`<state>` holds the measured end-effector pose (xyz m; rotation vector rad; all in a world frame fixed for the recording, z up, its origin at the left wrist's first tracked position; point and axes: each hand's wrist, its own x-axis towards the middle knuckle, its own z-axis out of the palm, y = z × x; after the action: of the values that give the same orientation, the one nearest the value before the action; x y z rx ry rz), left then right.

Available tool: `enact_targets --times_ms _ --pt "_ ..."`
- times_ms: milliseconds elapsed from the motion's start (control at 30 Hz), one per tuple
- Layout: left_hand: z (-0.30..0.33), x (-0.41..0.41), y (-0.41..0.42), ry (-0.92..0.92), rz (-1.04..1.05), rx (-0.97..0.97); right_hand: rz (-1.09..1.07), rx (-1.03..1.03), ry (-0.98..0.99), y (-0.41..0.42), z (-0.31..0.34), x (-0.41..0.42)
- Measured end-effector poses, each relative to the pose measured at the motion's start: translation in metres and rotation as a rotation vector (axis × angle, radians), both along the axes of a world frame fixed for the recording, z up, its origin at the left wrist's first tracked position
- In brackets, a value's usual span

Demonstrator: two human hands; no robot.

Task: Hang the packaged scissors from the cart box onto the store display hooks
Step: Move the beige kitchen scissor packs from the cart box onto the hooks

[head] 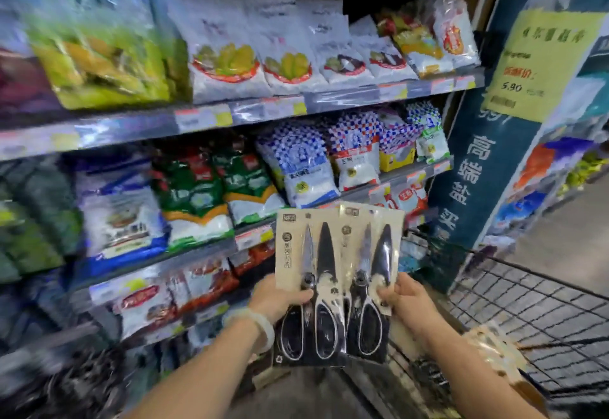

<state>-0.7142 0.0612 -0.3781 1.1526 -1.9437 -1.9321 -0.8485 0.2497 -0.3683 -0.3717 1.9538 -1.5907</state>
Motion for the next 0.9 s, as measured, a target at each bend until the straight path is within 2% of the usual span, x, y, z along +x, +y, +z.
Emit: enact_targets --times_ms 233,467,667,800,900 --pt "0.008 0.173 -0.065 0.034 0.306 -0.018 0.292 0.001 0.037 -0.111 0.011 0.116" --pt "0.019 0.401 -0.122 0.061 0.505 -0.069 0.583 0.037 0.096 -0.226 0.012 0.313" --pt "0.018 0.580 -0.149 0.069 0.757 -0.102 0.816 0.031 0.172 -0.314 -0.002 0.480" --pt "0.018 0.682 -0.157 -0.016 0.869 -0.172 0.967 -0.001 0.127 -0.360 -0.002 0.585" --pt "0.003 0.750 -0.167 0.021 1.012 -0.149 1.078 -0.016 0.095 -0.392 -0.001 0.652"
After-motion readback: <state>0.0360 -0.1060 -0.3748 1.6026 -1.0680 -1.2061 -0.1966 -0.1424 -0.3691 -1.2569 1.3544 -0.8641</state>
